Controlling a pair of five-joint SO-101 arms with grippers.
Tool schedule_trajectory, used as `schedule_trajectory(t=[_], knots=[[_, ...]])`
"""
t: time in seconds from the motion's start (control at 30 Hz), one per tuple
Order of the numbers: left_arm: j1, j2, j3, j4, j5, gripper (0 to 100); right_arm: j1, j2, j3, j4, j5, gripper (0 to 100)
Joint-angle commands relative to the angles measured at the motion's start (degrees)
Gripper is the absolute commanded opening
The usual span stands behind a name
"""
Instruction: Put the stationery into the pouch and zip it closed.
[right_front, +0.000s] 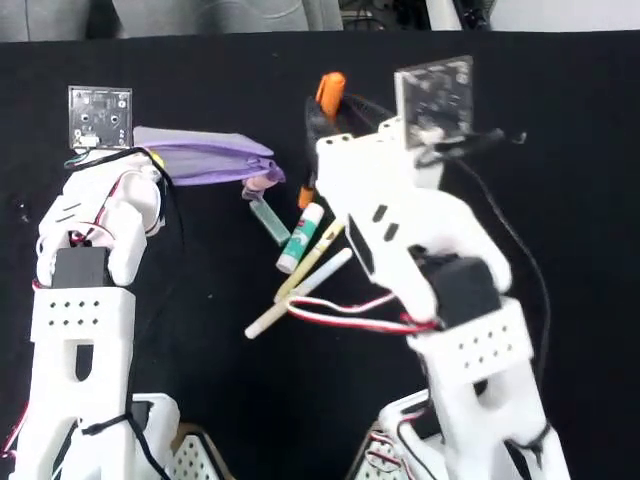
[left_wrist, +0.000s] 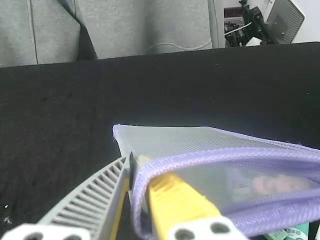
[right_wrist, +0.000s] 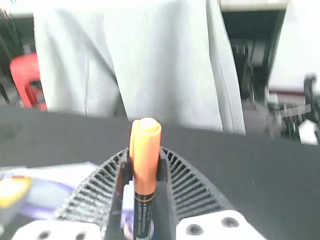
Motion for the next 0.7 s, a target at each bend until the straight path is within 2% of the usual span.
schedule_trajectory(t=[0.0,0.17,0.3,0.67], knots=[[0.84,-1.41,-2.24,-0.26,0.88,3,-3.52,-4.97,3.30,-7.91,0.44,1.1],[0.84,-1.93,-0.13,-2.64,0.88,3,-9.67,-10.07,17.71,-26.99,0.53,1.1],[0.48,-2.02,2.07,-5.89,0.88,3,-11.87,-12.35,25.98,-40.09,0.53,1.1],[0.84,-2.02,1.89,-5.54,0.88,3,-12.57,-10.15,29.14,-47.56,0.88,1.1]])
